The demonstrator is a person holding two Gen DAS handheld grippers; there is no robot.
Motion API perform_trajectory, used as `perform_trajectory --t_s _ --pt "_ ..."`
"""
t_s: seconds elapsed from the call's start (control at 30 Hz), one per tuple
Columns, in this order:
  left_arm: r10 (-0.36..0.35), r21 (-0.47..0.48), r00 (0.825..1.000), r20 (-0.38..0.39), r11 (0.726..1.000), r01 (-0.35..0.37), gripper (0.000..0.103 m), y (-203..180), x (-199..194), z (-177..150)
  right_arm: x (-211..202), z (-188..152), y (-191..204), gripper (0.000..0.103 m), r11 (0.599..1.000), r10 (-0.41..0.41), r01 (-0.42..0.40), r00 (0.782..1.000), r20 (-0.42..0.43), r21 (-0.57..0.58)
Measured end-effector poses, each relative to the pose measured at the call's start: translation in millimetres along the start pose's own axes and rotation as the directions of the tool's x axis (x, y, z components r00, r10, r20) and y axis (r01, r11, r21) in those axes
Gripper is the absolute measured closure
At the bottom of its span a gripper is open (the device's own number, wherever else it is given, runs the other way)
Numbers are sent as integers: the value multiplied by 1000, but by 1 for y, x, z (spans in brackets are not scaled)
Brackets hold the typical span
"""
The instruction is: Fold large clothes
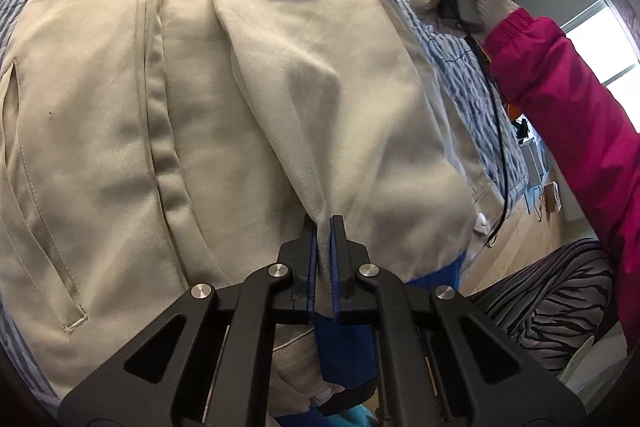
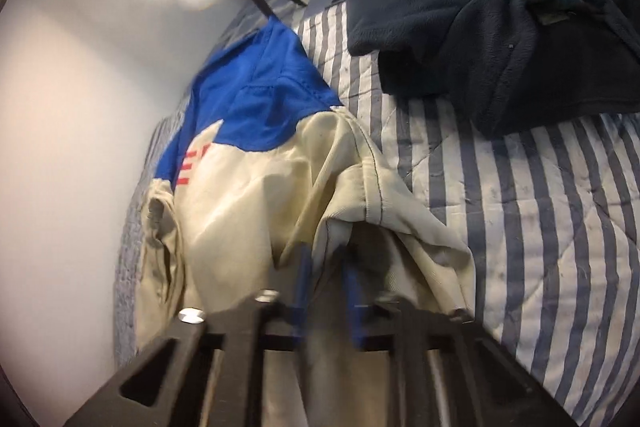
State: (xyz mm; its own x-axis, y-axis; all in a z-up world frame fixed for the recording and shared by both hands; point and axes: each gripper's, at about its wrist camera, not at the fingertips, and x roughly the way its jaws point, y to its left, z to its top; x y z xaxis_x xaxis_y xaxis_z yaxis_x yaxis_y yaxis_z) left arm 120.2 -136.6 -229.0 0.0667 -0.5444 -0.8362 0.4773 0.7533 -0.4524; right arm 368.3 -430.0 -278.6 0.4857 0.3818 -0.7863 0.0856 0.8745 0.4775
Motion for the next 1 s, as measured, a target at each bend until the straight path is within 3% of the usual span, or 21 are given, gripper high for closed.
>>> perform_trajectory --t_s 0.1,0.23,0.33,0.47,0.53,0.63,0.67,0.77,0.8,0.83,0.87,0.9,1.0 --pt "-53 -10 999 11 999 53 100 -4 -12 3 -18 12 3 103 998 -46 49 997 63 -45" --pt "-70 -2 997 27 998 70 101 -9 -20 5 -39 37 -24 103 996 -88 86 989 120 22" --pt "-81 -17 997 0 997 81 101 -6 -12 2 -45 53 -42 103 990 -132 124 979 153 61" --pt "-97 -23 994 -53 995 96 101 -10 6 -3 -26 59 -57 103 980 -186 174 973 134 95" --pt "-75 -11 995 -67 997 74 101 -10 10 -6 -22 53 -65 102 985 -136 121 983 125 123" --pt "-91 -41 994 -66 995 89 101 -2 7 -5 -32 42 -72 87 990 -7 -9 993 117 139" --pt "-100 -49 993 -69 994 96 101 0 5 -4 -40 38 -72 77 992 8 -24 992 126 127" --pt "-101 -54 993 -63 994 98 101 3 0 -2 -74 24 -66 75 991 67 -83 988 141 108" --pt "-88 -46 994 -58 995 86 98 2 -2 -2 -89 16 -63 74 989 93 -109 985 147 104" --pt "-77 -39 996 -54 996 75 88 1 -4 -2 -105 8 -59 72 987 114 -130 982 152 94" --pt "-73 -38 996 -50 997 72 72 1 -5 -4 -118 -1 -55 72 987 123 -137 980 157 81" --pt "-74 -43 996 -40 996 72 66 1 -8 -5 -132 -12 -50 71 988 130 -143 978 161 67" --pt "-38 -31 999 -27 999 37 61 5 -13 -7 -176 -55 -34 71 984 164 -173 974 159 46"
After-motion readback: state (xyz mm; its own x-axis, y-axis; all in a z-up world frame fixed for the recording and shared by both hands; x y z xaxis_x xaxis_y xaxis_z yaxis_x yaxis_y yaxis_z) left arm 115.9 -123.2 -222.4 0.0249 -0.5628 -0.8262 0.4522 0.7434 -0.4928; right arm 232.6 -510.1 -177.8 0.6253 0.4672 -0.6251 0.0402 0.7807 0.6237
